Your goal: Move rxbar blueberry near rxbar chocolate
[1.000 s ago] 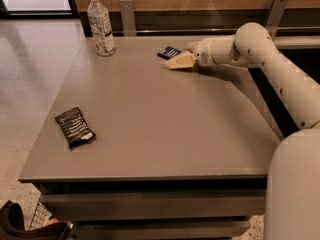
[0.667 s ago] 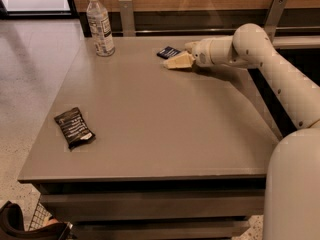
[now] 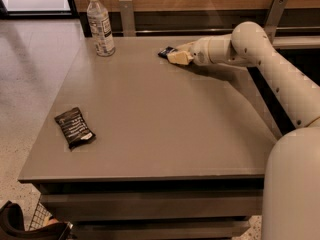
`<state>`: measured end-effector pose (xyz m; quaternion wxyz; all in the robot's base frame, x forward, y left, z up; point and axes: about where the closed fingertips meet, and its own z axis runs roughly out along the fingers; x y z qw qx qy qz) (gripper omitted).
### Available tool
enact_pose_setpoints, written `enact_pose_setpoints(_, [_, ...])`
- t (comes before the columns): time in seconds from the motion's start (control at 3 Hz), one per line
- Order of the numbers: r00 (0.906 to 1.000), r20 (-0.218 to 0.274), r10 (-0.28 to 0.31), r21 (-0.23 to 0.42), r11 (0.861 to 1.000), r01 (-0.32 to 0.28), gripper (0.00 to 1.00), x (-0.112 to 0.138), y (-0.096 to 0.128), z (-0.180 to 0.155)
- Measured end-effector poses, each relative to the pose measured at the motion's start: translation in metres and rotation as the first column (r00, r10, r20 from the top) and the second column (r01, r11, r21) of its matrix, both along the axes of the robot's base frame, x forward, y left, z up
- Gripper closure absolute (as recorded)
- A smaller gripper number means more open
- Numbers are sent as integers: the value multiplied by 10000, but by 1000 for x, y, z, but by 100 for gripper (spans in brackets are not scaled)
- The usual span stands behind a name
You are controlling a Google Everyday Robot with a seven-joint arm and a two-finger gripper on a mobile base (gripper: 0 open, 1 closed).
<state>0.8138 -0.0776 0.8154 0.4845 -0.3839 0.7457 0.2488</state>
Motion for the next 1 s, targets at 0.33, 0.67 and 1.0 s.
enact_pose_setpoints(0.33, [10000, -1, 2, 0, 10000, -2, 100, 0, 0, 0])
enact_pose_setpoints(0.67, [10000, -72, 43, -358, 9993, -46, 100, -4, 0, 11])
enact_pose_setpoints(1.0, [9998, -222, 20, -980, 9952, -42, 100, -13, -7, 34])
